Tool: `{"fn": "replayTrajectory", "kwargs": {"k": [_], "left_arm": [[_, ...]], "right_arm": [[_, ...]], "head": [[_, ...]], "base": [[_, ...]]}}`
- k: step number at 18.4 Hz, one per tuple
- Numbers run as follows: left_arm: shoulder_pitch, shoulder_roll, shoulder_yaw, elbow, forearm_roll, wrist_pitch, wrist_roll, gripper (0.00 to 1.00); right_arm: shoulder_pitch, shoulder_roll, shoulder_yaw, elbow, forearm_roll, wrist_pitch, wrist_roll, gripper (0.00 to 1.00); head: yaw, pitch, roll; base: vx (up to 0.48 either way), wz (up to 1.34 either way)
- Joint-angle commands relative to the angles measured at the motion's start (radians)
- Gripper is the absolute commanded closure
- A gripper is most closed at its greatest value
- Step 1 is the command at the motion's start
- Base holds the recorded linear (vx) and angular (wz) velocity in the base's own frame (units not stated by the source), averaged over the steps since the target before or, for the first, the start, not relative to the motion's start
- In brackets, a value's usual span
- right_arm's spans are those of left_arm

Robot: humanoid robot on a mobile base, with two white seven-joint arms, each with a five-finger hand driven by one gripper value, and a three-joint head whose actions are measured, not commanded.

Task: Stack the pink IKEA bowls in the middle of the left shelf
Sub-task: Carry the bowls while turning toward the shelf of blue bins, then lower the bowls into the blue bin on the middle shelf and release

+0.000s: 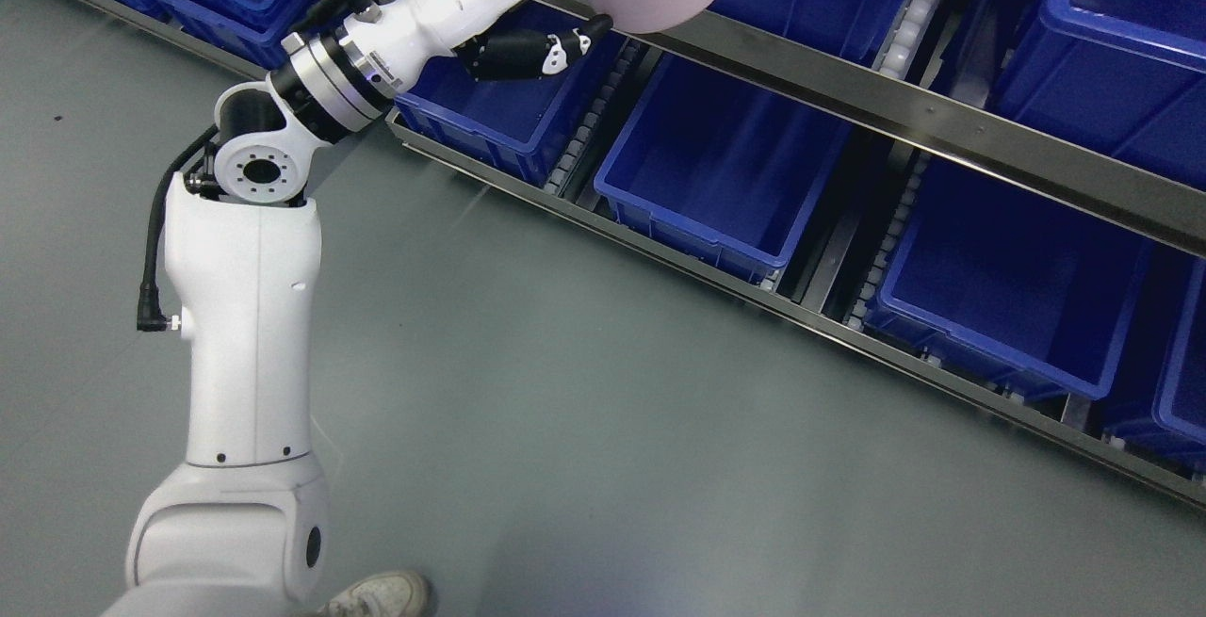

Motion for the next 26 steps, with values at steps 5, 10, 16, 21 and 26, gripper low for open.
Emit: {"fn": "replayTrajectory", "kwargs": {"k": [5,10,16,21,26], "left_arm": [[-0.168,0.018,-0.03,0.0,0.053,0.064,0.0,0.94],[-0.225,0.018,0.007,0.008,0.01,0.184,-0.002,0.94],[-0.228,0.018,0.003,0.144,-0.145,0.253,-0.002,0.94],[-0.17,0.018,-0.028,0.201,-0.215,0.277,-0.009,0.94],[-0.067,0.018,-0.116,0.262,-0.286,0.391,-0.009,0.94]], "right_arm": [[0.0,-0.017,-0.009,0.0,0.008,0.0,0.0,0.0],[0.0,-0.017,-0.011,0.0,0.008,0.0,0.0,0.0],[0.0,-0.017,-0.009,0.0,0.008,0.0,0.0,0.0],[0.0,-0.017,-0.011,0.0,0.008,0.0,0.0,0.0],[0.0,-0.017,-0.009,0.0,0.008,0.0,0.0,0.0]], "head": [[0.0,0.0,0.0],[0.0,0.0,0.0],[0.0,0.0,0.0],[0.0,0.0,0.0],[0.0,0.0,0.0]], "base": [[0.235,-0.28],[0.25,-0.28],[0.203,-0.15],[0.14,-0.1],[0.075,-0.05]]}}
